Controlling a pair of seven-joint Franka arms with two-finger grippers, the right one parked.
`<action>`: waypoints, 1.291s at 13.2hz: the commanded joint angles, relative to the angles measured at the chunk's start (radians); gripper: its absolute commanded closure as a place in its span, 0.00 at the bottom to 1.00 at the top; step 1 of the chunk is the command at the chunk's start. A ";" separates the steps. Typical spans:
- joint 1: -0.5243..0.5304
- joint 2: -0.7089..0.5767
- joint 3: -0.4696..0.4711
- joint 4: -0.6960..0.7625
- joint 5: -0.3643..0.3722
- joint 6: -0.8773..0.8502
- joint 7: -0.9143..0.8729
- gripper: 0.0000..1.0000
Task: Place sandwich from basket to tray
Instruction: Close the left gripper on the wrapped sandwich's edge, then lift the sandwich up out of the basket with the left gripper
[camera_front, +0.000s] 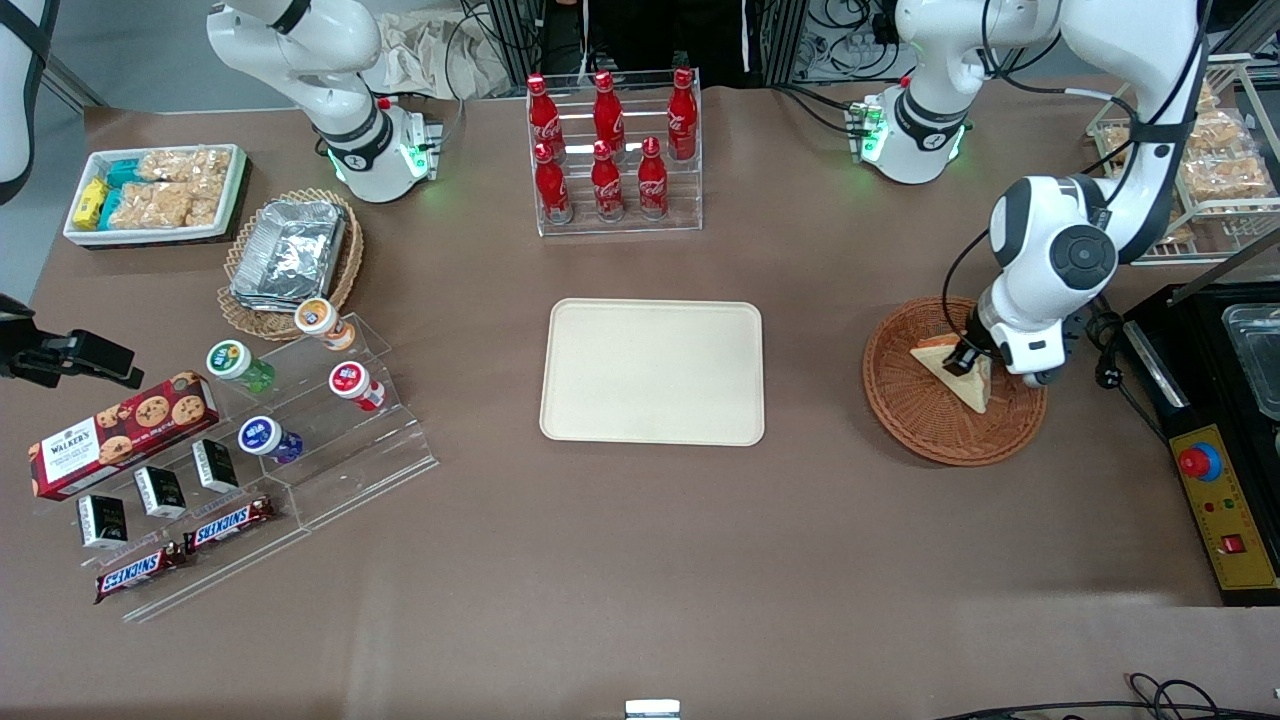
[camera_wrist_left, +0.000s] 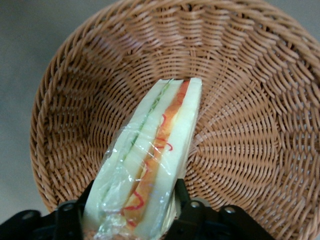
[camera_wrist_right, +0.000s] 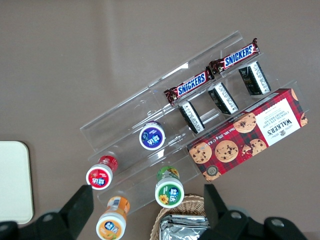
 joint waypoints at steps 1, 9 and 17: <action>0.001 -0.007 -0.001 0.026 0.029 0.005 -0.046 0.83; -0.014 -0.020 -0.061 0.660 0.078 -0.835 0.089 0.92; -0.014 -0.017 -0.175 0.993 0.067 -1.141 0.481 0.89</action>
